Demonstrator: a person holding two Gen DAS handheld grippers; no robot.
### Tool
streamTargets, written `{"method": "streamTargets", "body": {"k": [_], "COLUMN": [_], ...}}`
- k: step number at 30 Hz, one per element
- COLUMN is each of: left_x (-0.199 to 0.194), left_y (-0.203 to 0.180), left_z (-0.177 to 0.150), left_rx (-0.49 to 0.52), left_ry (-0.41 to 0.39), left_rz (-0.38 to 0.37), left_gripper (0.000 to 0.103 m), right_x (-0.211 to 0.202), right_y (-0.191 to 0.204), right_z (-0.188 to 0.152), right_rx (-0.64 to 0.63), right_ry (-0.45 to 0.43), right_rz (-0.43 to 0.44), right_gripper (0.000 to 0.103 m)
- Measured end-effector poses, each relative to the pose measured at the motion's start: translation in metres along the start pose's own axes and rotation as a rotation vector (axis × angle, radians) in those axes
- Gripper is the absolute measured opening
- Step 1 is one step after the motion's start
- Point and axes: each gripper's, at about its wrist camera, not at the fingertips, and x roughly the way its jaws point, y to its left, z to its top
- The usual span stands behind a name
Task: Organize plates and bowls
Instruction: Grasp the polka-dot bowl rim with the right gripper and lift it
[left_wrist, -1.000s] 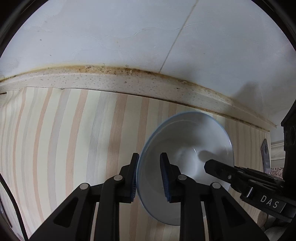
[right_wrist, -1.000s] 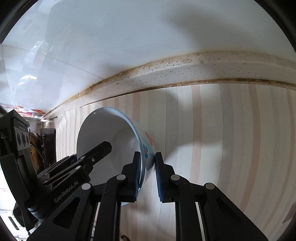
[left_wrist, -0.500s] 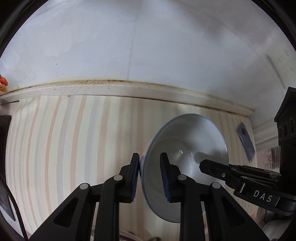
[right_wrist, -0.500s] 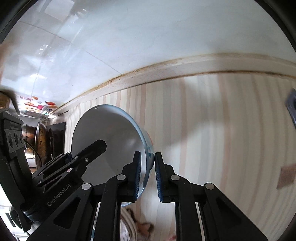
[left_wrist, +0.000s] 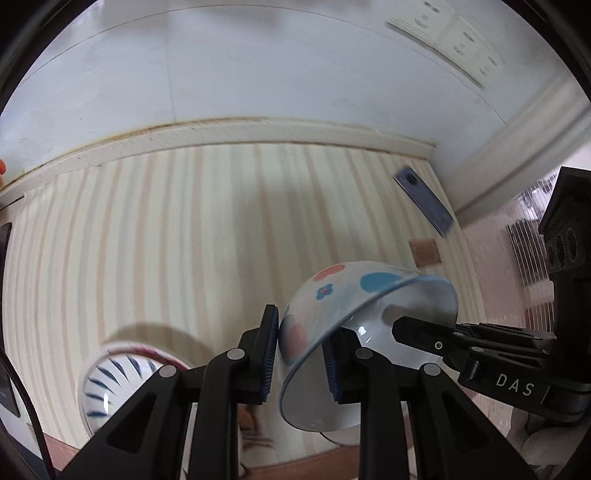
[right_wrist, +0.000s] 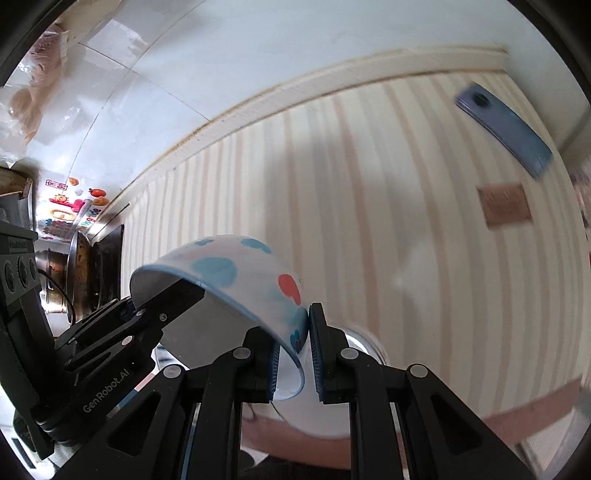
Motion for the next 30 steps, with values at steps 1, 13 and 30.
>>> {"method": "streamTargets", "body": {"k": [1,13,30], "left_x": [0.002,0.034,0.049], "left_y": [-0.005,-0.038,-0.035], "left_z": [-0.006,-0.046,-0.049], "left_rx": [0.010,0.069,0.054], "left_ry": [0.008,0.128,0.157], "left_rz": [-0.006,0.005,0.046], "left_gripper": [0.020,0.020,0.020], "right_x": [-0.001,0.009,0.027], "right_y": [-0.004,-0.058,-0.068], "right_z": [-0.006,-0.058,-0.054], "right_rx": [0.007,0.084,0.091], "right_ry": [0.000,0.055,0.144], "right_rz": [-0.002,-0.015,-0.026], "right_gripper": [0.016,0.017,0.017]}}
